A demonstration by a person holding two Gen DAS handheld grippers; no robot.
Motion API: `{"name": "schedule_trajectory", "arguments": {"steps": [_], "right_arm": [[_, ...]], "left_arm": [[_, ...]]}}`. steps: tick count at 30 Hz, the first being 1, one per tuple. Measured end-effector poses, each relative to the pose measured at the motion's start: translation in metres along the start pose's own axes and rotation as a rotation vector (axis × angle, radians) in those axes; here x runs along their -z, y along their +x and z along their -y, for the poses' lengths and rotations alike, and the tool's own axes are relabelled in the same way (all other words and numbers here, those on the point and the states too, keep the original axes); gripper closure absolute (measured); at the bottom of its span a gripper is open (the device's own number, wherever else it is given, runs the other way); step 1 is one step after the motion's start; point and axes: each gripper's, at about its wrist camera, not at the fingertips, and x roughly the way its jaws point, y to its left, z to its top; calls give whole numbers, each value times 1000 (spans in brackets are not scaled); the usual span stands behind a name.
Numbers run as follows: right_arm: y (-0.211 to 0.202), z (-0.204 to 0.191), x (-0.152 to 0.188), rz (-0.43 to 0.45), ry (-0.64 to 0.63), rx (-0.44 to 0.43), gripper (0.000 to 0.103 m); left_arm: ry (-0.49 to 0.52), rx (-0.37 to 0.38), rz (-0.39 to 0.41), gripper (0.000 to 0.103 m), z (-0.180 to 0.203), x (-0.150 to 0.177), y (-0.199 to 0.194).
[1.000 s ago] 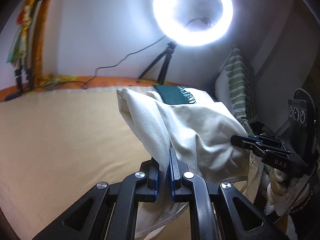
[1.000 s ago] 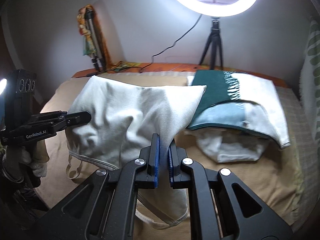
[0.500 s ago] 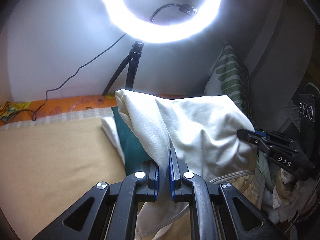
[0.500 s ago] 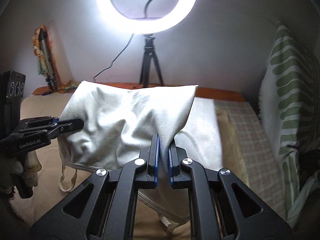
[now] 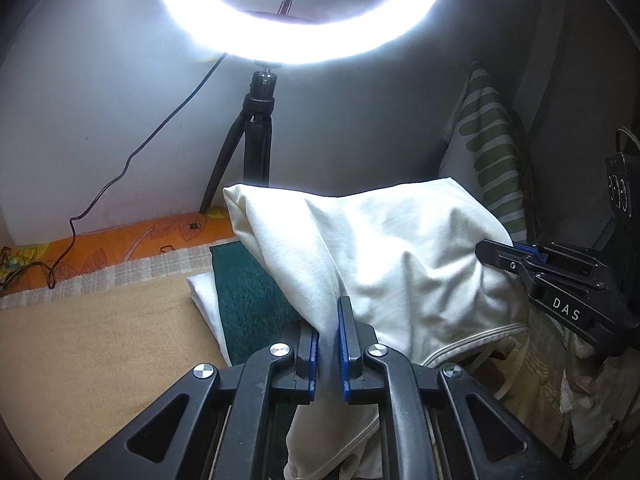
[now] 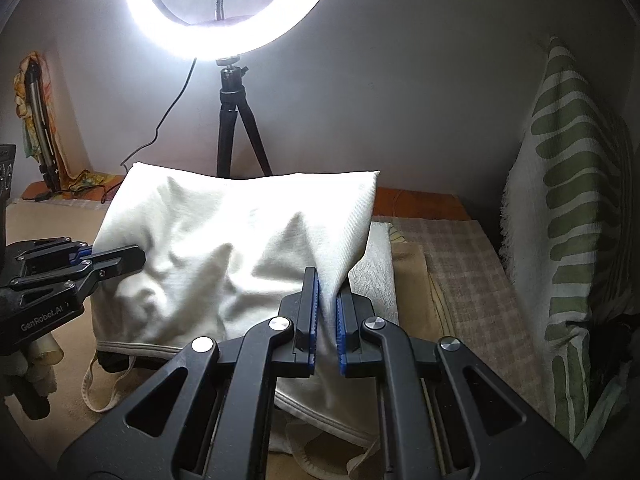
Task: Fold small clothes
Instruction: 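Lift the folded camisole with both tools and carry it onto the green towel pile, then open both tools and release the camisole on the pile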
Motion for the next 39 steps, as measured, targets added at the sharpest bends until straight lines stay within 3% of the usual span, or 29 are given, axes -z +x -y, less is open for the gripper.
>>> {"name": "schedule_trajectory", "arguments": {"steps": [6, 14, 18, 23, 39], "right_arm": [[23, -2, 3, -36, -21, 29, 95], [30, 9, 6, -63, 11, 78, 95], [26, 16, 5, -62, 30, 81, 94], [9, 17, 2, -49, 44, 84, 86], [-105, -20, -6, 55, 42, 48, 86]], "left_arm": [[31, -55, -27, 96, 4, 4, 13], [48, -112, -31, 77, 6, 2, 10], [65, -121, -20, 75, 7, 1, -1], [73, -128, -5, 73, 10, 1, -17], [90, -131, 90, 72, 21, 10, -134]]}}
